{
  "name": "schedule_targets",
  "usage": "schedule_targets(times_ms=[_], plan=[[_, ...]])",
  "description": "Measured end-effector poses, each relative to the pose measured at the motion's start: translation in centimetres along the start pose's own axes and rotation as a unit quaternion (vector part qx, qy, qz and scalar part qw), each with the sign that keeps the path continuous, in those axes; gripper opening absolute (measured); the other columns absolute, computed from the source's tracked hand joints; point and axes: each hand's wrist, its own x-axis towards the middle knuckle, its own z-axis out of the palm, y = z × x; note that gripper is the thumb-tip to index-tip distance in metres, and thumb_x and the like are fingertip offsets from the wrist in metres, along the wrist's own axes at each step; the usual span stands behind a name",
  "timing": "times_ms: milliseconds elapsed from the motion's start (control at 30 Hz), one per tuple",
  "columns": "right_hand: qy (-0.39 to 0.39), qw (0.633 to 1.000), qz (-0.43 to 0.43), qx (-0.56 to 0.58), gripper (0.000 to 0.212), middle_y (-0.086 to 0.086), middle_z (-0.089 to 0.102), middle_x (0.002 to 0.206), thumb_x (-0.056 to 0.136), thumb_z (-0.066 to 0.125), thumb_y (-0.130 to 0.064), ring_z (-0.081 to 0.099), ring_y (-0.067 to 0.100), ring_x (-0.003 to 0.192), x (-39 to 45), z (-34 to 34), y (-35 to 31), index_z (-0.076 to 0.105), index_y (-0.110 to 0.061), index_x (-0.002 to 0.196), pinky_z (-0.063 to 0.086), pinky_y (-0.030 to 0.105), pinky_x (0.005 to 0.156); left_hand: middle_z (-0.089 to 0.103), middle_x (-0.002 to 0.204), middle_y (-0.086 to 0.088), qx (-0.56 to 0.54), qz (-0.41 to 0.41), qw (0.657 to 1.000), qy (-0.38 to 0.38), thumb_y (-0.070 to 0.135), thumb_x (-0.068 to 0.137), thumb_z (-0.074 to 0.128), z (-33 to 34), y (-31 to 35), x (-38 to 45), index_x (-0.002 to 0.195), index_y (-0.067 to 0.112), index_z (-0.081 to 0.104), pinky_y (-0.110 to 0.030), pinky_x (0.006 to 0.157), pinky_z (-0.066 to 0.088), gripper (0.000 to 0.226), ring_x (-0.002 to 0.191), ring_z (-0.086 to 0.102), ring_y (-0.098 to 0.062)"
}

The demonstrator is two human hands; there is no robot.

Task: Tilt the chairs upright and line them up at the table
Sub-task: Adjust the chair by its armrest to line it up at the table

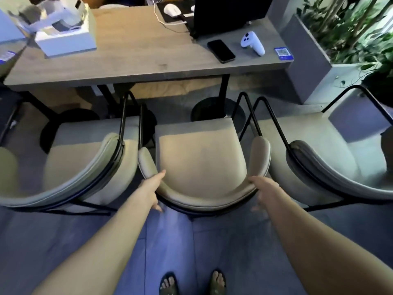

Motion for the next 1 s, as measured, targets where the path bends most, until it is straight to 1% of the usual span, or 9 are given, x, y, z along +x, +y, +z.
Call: schedule_targets(times_ms=[100, 233, 300, 367, 500, 633, 733, 833, 1000], plan=[[-0.047, 0.998, 0.039, -0.027, 0.039, 0.009, 0.047, 0.139, 0.091, 0.062, -0.019, 0.048, 0.044, 0.123, -1.9, 0.8, -1.6, 0.045, -0.013, 0.126, 0.047, 0.061, 0.039, 0.045, 0.144, -0.015, -0.025, -0.019, 0.999, 0.005, 0.029, 0.088, 0.068, 0.6, 0.3, 2.0, 0.144, 0.013, 0.036, -0.068, 0.091, 0.042, 0.066, 0.126, 0.049, -0.039], [-0.072, 0.993, 0.084, -0.049, 0.037, 0.016, 0.045, 0.139, 0.095, 0.058, -0.010, 0.042, 0.047, 0.129, -2.2, 1.9, -3.1, 0.045, -0.004, 0.129, 0.031, 0.054, 0.016, 0.044, 0.143, -0.020, -0.016, -0.042, 0.999, 0.022, 0.011, 0.096, 0.054, 0.8, 1.9, 3.2, 0.142, 0.003, 0.035, -0.062, 0.098, 0.040, 0.050, 0.128, 0.046, -0.039], [-0.058, 0.993, 0.090, -0.058, 0.041, 0.016, 0.040, 0.146, 0.096, 0.056, -0.007, 0.037, 0.049, 0.131, -2.3, 2.8, -3.7, 0.041, -0.004, 0.134, 0.041, 0.058, 0.026, 0.041, 0.145, -0.021, -0.009, -0.038, 0.999, 0.021, 0.009, 0.097, 0.052, 0.7, 2.6, 3.2, 0.142, 0.003, 0.034, -0.062, 0.100, 0.039, 0.050, 0.130, 0.044, -0.040], [-0.044, 0.994, 0.073, -0.064, 0.047, 0.014, 0.038, 0.148, 0.097, 0.054, -0.006, 0.037, 0.049, 0.132, -2.5, 3.7, -4.3, 0.036, -0.004, 0.141, 0.056, 0.060, 0.063, 0.042, 0.144, -0.021, -0.017, -0.031, 0.999, 0.022, 0.008, 0.096, 0.052, 0.4, 3.4, 3.3, 0.142, 0.004, 0.035, -0.063, 0.099, 0.039, 0.049, 0.129, 0.045, -0.040], [-0.044, 0.995, 0.052, -0.071, 0.049, 0.014, 0.036, 0.149, 0.098, 0.053, -0.005, 0.037, 0.050, 0.131, -2.9, 5.6, -5.7, 0.033, -0.001, 0.142, 0.049, 0.059, 0.089, 0.044, 0.142, -0.022, -0.023, -0.010, 1.000, 0.019, 0.007, 0.096, 0.052, -0.7, 5.4, 4.1, 0.135, 0.001, 0.040, -0.061, 0.100, 0.040, 0.042, 0.127, 0.048, -0.039], [-0.049, 0.994, 0.053, -0.082, 0.049, 0.015, 0.035, 0.149, 0.098, 0.052, -0.006, 0.039, 0.051, 0.130, -2.6, 7.1, -6.6, 0.032, -0.001, 0.143, 0.051, 0.059, 0.067, 0.047, 0.139, -0.022, -0.038, -0.006, 0.999, 0.017, 0.005, 0.096, 0.052, -1.7, 6.9, 4.7, 0.128, 0.002, 0.043, -0.061, 0.098, 0.041, 0.034, 0.125, 0.050, -0.038], [-0.045, 0.993, 0.056, -0.091, 0.048, 0.015, 0.037, 0.149, 0.099, 0.051, -0.006, 0.040, 0.049, 0.130, -2.0, 7.7, -7.0, 0.032, 0.000, 0.143, 0.052, 0.059, 0.075, 0.047, 0.137, -0.022, -0.041, -0.009, 0.999, 0.009, 0.004, 0.095, 0.051, -2.0, 7.4, 5.1, 0.113, 0.002, 0.041, -0.062, 0.097, 0.042, 0.021, 0.124, 0.051, -0.039], [-0.049, 0.990, 0.063, -0.114, 0.048, 0.017, 0.039, 0.147, 0.099, 0.051, -0.007, 0.041, 0.049, 0.130, -1.5, 8.0, -7.4, 0.032, 0.000, 0.143, 0.040, 0.067, 0.051, 0.049, 0.126, -0.022, -0.037, -0.007, 0.999, 0.004, 0.003, 0.096, 0.051, -2.2, 7.8, 5.4, 0.111, 0.001, 0.040, -0.062, 0.099, 0.040, 0.019, 0.124, 0.050, -0.041], [-0.046, 0.988, 0.051, -0.137, 0.050, 0.018, 0.041, 0.146, 0.099, 0.051, -0.010, 0.045, 0.049, 0.127, -1.6, 8.3, -7.7, 0.032, 0.002, 0.144, 0.052, 0.055, 0.079, 0.049, 0.119, -0.020, -0.038, -0.013, 0.999, 0.004, 0.002, 0.095, 0.052, -2.5, 7.6, 5.2, 0.103, 0.000, 0.044, -0.060, 0.098, 0.043, 0.012, 0.124, 0.051, -0.040]])
